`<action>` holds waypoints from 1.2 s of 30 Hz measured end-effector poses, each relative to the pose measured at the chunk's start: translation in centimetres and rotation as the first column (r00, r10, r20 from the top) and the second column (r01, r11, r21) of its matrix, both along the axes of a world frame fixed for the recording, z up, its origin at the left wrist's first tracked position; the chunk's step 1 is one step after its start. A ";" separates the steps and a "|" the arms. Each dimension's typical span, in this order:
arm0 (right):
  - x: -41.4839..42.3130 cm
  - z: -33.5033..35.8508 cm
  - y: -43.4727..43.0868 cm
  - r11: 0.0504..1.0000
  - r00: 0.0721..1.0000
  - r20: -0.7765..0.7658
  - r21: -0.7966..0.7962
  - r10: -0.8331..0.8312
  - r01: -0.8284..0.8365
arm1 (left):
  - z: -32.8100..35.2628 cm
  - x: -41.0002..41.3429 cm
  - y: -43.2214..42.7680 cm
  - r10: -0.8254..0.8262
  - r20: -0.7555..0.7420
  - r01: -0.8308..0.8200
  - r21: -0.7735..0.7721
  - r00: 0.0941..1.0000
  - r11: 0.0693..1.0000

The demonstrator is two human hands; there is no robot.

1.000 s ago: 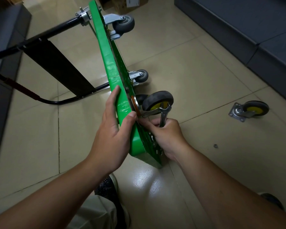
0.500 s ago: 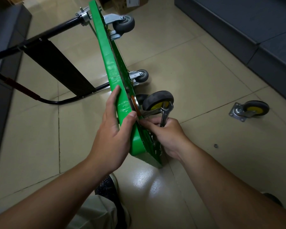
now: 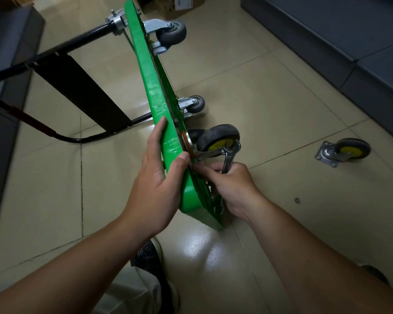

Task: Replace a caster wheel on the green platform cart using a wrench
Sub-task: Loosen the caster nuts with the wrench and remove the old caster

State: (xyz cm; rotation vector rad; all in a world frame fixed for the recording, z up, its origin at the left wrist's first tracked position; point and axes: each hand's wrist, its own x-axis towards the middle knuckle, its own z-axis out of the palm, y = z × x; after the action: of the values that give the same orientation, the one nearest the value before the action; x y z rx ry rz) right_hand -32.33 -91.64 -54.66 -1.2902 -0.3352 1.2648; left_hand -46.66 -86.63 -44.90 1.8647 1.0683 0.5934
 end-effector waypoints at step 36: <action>-0.7 -0.6 -0.1 0.993 0.991 -0.102 0.080 -0.084 0.092 | 0.2 0.0 0.0 -0.004 0.003 0.004 -0.008 1.000 1.000</action>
State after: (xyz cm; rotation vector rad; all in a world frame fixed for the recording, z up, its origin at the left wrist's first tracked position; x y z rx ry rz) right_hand -32.99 -91.77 -55.23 -1.1544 -0.2562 1.2220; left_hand -46.61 -86.65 -44.73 1.8578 1.0639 0.5883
